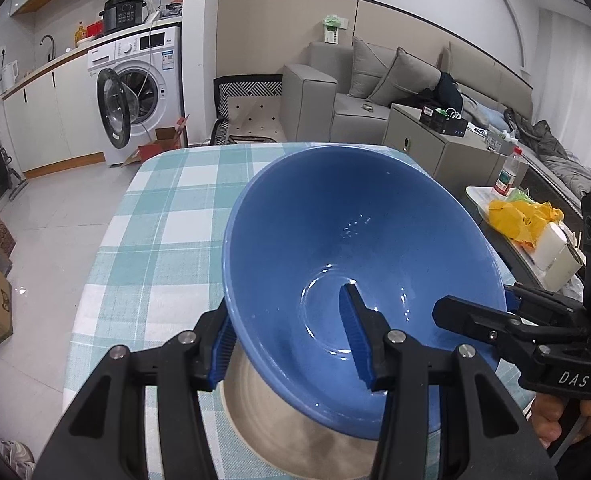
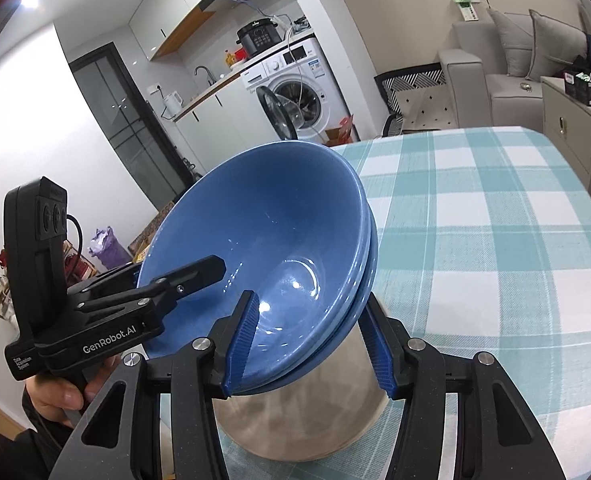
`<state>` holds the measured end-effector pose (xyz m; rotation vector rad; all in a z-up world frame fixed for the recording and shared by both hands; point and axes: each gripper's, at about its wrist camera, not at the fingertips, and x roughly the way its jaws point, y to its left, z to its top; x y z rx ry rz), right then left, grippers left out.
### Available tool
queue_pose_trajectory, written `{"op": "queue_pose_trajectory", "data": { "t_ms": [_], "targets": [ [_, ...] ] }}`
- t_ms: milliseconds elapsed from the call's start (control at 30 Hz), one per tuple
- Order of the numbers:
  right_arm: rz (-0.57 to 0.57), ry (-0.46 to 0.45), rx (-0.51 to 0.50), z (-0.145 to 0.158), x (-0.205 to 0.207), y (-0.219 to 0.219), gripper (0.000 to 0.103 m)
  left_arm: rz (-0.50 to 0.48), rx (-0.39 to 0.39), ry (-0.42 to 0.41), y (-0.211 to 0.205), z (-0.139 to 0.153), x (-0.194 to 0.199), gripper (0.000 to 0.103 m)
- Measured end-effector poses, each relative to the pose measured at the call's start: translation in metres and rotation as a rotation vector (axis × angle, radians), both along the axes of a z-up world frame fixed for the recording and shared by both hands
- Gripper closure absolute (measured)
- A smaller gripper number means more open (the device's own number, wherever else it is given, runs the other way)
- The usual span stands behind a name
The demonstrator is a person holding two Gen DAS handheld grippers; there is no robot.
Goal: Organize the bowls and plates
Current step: 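Lift the blue bowl stack with both grippers and carry it over the cream plates, then lower the bowl stack onto the cream plates and open both grippers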
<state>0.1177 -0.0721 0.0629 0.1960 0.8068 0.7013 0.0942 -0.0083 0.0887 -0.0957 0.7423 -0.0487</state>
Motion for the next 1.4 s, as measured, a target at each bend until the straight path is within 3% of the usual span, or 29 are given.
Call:
{"op": "queue_pose_trajectory", "data": {
  "t_ms": [767,1200,1267,1300,1367,1400],
  "targets": [
    [0.017,0.089,-0.052,-0.024,0.01,0.011,0.05,0.009,-0.029,0.098,0.009,-0.034,0.006,0.055],
    [0.022,0.067,-0.086,-0.019,0.018,0.019,0.046,0.01,-0.028,0.108,0.015,-0.04,0.014,0.051],
    [0.029,0.056,-0.082,-0.016,0.017,0.018,0.04,0.012,-0.032,0.104,0.017,-0.04,0.013,0.05],
    [0.031,0.047,-0.08,-0.014,0.016,0.017,0.036,0.015,-0.029,0.095,0.018,-0.039,0.011,0.045],
    [0.034,0.024,-0.077,-0.008,0.014,0.012,0.019,0.019,-0.017,0.067,0.02,-0.036,0.006,0.037],
    [0.034,0.015,-0.078,-0.005,0.013,0.01,0.019,0.019,-0.015,0.053,0.021,-0.033,0.003,0.036]
  ]
}}
